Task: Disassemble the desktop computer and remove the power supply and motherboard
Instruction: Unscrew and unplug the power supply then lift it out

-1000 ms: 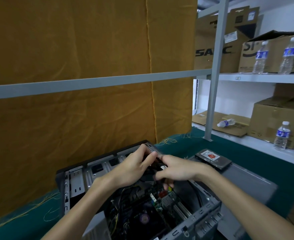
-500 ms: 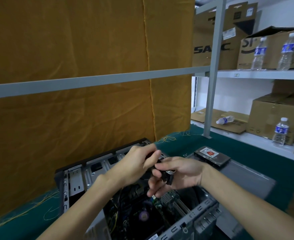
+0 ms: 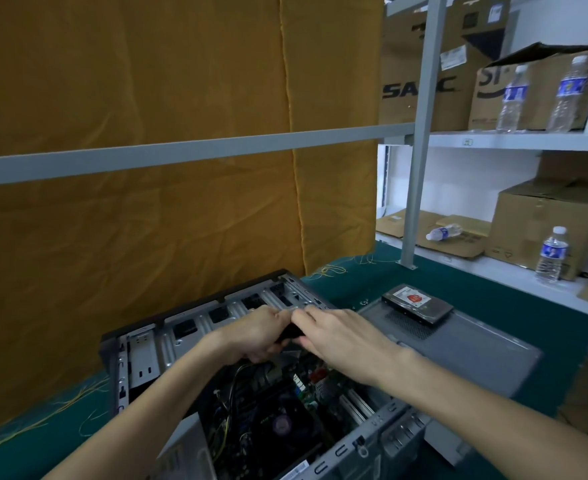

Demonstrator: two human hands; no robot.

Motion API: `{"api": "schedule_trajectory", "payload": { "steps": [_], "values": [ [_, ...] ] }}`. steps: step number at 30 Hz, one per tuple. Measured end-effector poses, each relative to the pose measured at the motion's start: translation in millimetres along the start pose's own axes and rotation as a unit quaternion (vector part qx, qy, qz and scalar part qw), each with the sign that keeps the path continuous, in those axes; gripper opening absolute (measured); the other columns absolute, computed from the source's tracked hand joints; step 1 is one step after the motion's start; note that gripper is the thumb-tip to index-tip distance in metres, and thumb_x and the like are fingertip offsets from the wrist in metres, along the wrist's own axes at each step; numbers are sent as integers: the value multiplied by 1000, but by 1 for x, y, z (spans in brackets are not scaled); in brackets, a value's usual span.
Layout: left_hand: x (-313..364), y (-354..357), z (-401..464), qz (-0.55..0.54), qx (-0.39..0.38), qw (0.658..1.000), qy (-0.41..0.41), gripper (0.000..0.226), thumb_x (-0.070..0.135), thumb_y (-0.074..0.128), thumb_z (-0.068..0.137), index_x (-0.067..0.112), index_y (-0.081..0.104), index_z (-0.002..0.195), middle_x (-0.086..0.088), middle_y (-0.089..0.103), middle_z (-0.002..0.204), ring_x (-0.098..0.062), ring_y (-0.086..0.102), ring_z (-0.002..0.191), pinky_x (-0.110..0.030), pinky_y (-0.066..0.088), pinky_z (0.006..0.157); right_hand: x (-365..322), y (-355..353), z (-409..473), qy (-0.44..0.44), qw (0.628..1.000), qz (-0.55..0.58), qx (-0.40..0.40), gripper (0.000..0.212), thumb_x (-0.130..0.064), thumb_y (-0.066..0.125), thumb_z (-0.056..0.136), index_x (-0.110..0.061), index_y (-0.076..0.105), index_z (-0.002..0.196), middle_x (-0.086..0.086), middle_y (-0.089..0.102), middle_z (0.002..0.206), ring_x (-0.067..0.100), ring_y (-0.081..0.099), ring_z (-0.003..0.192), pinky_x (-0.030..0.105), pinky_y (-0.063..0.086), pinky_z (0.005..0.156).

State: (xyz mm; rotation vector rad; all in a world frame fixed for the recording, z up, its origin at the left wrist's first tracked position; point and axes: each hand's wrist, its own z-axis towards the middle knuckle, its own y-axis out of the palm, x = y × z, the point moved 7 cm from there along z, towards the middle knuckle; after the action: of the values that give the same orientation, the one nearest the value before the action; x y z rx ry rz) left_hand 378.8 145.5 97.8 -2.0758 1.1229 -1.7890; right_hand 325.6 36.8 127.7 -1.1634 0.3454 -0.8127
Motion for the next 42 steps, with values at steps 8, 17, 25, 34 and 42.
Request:
{"api": "schedule_trajectory", "payload": {
  "steps": [8,17,25,34,42],
  "values": [
    [24,-24,17,86,250,943,204,59,63,18,103,21,57,89,2,61,86,-15,58,81,-44,50,77,105,-3,-15,217,955,177,92,23,-34,54,105,-18,68,113,-5,63,99,15,56,91,35,45,77],
    [-29,-20,59,267,216,929,137,50,52,28,106,28,42,148,6,43,152,-18,34,142,-42,31,113,282,120,-83,533,826,184,23,32,-32,57,104,-9,61,83,11,66,86,29,65,80,41,55,74],
    [-32,-20,62,278,227,923,141,48,53,30,105,28,49,139,11,46,144,-13,37,133,-33,32,107,326,152,-104,538,840,-5,-77,47,-47,46,106,-4,63,115,17,61,119,37,59,110,43,49,91],
    [-32,-19,59,278,225,923,144,47,53,30,105,28,50,139,12,45,145,-12,35,135,-30,31,108,333,162,-105,474,878,-1,-74,41,-36,32,111,-7,58,123,15,62,124,34,56,115,43,44,95],
    [-32,-20,59,276,222,924,142,46,52,30,105,29,51,138,12,45,145,-13,36,134,-32,33,109,332,157,-107,468,883,6,-26,41,-31,27,110,-9,54,132,19,62,125,38,59,110,45,45,95]
  ]
}}
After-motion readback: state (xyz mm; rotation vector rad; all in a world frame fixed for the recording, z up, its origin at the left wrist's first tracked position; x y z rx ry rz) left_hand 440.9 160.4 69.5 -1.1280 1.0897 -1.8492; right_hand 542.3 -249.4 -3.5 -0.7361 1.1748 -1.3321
